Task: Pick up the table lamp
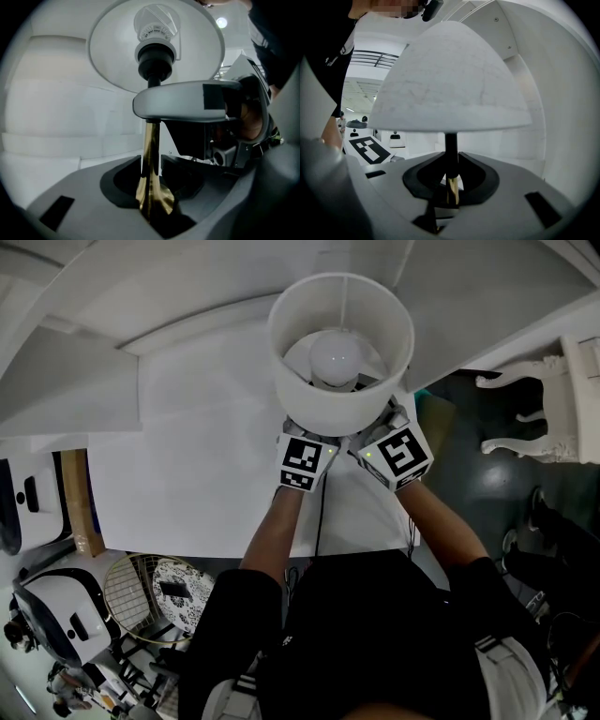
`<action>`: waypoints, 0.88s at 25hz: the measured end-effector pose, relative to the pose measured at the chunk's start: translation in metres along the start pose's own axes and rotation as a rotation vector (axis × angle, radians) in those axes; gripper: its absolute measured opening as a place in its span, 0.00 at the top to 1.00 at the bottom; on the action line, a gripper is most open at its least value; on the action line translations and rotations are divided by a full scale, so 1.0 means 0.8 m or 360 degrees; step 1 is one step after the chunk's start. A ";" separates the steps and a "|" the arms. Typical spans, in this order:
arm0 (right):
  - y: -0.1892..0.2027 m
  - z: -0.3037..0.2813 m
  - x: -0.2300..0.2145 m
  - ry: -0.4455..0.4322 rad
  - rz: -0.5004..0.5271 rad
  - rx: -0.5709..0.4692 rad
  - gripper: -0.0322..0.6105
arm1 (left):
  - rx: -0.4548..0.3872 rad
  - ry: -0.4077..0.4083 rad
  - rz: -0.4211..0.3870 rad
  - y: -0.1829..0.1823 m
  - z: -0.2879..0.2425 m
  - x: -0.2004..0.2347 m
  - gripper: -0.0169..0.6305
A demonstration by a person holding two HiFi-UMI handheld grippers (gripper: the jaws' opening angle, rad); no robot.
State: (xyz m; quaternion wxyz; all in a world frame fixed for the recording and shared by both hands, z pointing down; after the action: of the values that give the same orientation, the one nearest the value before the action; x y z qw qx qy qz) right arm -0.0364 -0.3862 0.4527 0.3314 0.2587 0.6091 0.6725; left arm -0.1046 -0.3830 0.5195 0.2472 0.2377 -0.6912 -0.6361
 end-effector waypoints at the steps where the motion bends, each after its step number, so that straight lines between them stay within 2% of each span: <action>1: 0.000 0.000 0.000 0.0001 0.0001 -0.0001 0.82 | 0.0010 0.0000 -0.0031 0.000 -0.001 0.000 0.76; 4: 0.000 0.000 0.000 0.0001 -0.0001 -0.0007 0.82 | 0.0033 -0.0001 -0.0105 -0.001 -0.001 -0.002 0.77; 13: -0.003 0.001 0.001 -0.0012 0.0012 -0.0044 0.82 | 0.0018 -0.0027 -0.0114 -0.002 0.000 -0.002 0.79; 22: -0.008 0.001 0.007 -0.0066 0.0044 -0.0056 0.82 | 0.0018 -0.0038 -0.0067 -0.002 0.002 -0.002 0.80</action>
State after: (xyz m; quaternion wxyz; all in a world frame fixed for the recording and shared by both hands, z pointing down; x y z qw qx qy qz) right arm -0.0387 -0.3813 0.4463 0.3390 0.2752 0.5864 0.6822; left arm -0.1045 -0.3806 0.5176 0.2240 0.2459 -0.6925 -0.6401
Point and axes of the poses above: the fingertips, and each gripper's own axes: z backward along the fingers, x to its left, y out of its underside, the point moved 7 cm from there along z, backward along the fingers, and after that the axes turned 11 degrees about -x, right-handed, at the moved point
